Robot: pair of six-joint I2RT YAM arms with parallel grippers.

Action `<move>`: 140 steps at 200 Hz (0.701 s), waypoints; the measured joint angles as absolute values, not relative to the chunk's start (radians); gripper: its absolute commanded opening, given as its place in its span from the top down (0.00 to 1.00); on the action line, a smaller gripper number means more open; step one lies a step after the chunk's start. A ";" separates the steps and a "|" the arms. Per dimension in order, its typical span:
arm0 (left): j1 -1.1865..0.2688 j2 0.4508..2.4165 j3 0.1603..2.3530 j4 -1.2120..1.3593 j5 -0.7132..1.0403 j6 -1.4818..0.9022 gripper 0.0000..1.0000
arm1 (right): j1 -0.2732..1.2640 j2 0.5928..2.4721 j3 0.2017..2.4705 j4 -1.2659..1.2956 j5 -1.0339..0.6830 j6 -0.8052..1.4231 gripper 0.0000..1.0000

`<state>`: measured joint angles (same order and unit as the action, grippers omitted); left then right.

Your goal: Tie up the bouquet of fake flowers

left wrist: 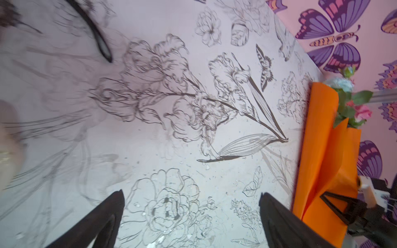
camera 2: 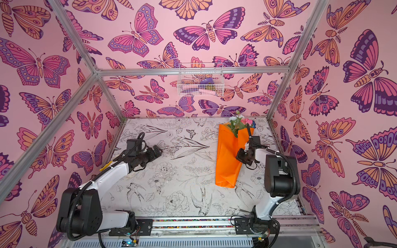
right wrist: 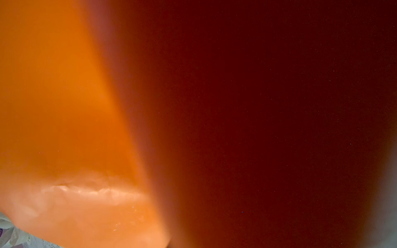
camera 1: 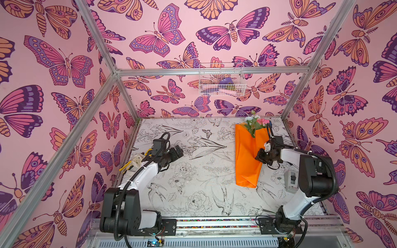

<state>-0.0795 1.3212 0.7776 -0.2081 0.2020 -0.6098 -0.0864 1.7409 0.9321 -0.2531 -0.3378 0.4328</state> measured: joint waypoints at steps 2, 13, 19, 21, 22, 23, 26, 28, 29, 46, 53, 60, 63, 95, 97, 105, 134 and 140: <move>-0.074 1.316 0.774 -0.211 0.198 -0.610 0.00 | -0.089 1.741 0.934 -0.256 -0.336 0.429 0.74; -0.043 1.278 0.754 -0.219 0.164 -0.611 0.00 | -0.097 1.741 0.936 -0.264 -0.329 0.423 0.64; -0.029 1.256 0.743 -0.223 0.146 -0.611 0.00 | -0.099 1.741 0.936 -0.267 -0.329 0.424 0.60; -0.024 1.248 0.738 -0.224 0.139 -0.612 0.00 | -0.099 1.741 0.937 -0.266 -0.331 0.419 0.59; -0.021 1.243 0.736 -0.225 0.135 -0.612 0.00 | -0.098 1.741 0.937 -0.267 -0.331 0.418 0.58; -0.019 1.240 0.734 -0.226 0.132 -0.612 0.00 | -0.098 1.741 0.938 -0.267 -0.331 0.418 0.57; -0.010 1.226 0.728 -0.229 0.120 -0.614 0.00 | -0.097 1.740 0.939 -0.267 -0.329 0.422 0.55; -0.005 1.219 0.723 -0.230 0.112 -0.615 0.00 | -0.097 1.740 0.940 -0.266 -0.332 0.418 0.54; -0.004 1.216 0.722 -0.231 0.110 -0.615 0.00 | -0.097 1.740 0.940 -0.266 -0.332 0.418 0.53; 0.034 1.161 0.693 -0.240 0.056 -0.630 0.00 | -0.096 1.726 0.941 -0.273 -0.316 0.422 0.42; 0.048 1.146 0.683 -0.242 0.040 -0.636 0.00 | -0.096 1.717 0.941 -0.287 -0.296 0.421 0.39; 0.061 1.135 0.677 -0.245 0.027 -0.640 0.00 | -0.096 1.705 0.941 -0.304 -0.275 0.422 0.35; 0.065 1.132 0.675 -0.246 0.024 -0.641 0.00 | -0.096 1.701 0.941 -0.311 -0.269 0.419 0.35; 0.087 1.138 0.673 -0.251 0.014 -0.635 0.05 | -0.096 1.576 0.926 -0.387 -0.170 0.422 0.01; 0.087 1.141 0.673 -0.250 0.015 -0.633 0.06 | -0.096 1.565 0.925 -0.392 -0.166 0.422 0.01; 0.087 1.158 0.674 -0.247 0.023 -0.629 0.07 | -0.096 1.522 0.923 -0.411 -0.140 0.422 0.01; 0.087 1.304 0.713 -0.248 0.057 -0.606 0.17 | -0.096 1.370 0.908 -0.467 -0.046 0.428 0.01; 0.087 1.341 0.726 -0.249 0.064 -0.600 0.18 | -0.096 1.342 0.905 -0.482 -0.027 0.430 0.01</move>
<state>0.0868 1.3411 0.7258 -0.2485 0.0635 -0.6003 -0.0959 1.3418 0.9054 -0.4816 -0.0273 0.4301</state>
